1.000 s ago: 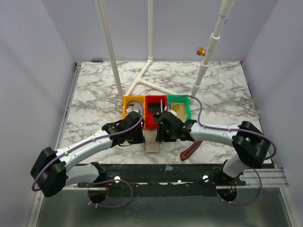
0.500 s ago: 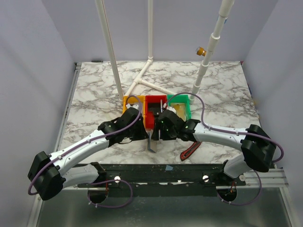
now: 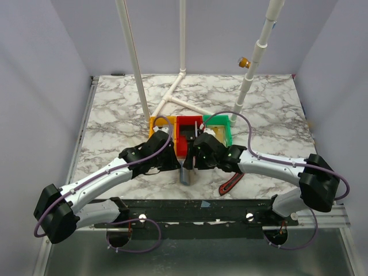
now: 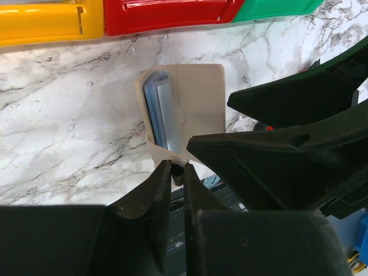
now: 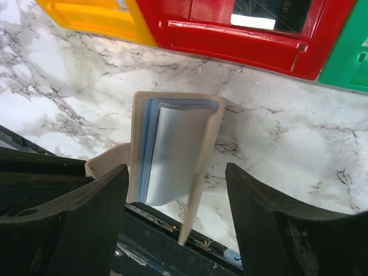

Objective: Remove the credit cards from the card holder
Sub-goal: Open the card holder at the center of the board.

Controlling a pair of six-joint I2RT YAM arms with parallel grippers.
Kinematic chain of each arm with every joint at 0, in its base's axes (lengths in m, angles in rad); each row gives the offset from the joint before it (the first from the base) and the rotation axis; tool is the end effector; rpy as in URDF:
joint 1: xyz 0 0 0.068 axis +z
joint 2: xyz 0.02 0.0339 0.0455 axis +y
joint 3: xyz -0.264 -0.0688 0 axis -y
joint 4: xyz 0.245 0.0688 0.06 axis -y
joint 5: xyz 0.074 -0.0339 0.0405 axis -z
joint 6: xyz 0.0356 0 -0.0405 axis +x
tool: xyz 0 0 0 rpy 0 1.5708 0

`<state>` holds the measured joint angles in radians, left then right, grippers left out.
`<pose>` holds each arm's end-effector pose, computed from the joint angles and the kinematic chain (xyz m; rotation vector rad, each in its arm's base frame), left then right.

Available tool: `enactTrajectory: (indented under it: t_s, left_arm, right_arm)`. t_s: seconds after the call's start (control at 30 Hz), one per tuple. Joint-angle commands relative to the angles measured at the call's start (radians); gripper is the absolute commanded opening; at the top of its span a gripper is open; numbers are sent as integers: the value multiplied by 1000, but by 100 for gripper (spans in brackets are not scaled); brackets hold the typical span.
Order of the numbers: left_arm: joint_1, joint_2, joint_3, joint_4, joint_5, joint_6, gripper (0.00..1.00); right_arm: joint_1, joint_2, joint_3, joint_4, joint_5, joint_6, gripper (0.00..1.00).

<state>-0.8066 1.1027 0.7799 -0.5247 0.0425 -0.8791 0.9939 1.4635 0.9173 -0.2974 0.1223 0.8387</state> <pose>0.1544 -0.1633 0.2461 -0.0729 2.5846 -0.7667 0.1700 0.2532 0.2183 -0.1371 2.5220 0.6682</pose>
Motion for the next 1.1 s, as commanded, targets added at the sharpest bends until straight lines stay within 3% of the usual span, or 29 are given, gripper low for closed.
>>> enactTrajectory:
  t_s: [0.0,0.3,0.53,0.7,0.97,1.07]
  left_arm:
    - [1,-7,16,17,28,-2,0]
    - [0,-13,6,16,30,-5,0]
    - [1,-15,2,12,32,-5,0]
    - [0,-15,1,13,31,-6,0]
    - [1,-12,1,3,25,-7,0]
    - [0,-13,0,0,24,-7,0]
  right_arm:
    - [8,-13,-4,2,26,9,72]
    - [8,60,0,-26,57,1,72]
    - [9,-64,32,-154,187,-17,70]
    - [17,-92,36,-111,123,-14,66]
    - [45,36,24,-3,31,2,56]
    - [45,70,41,-10,39,-7,58]
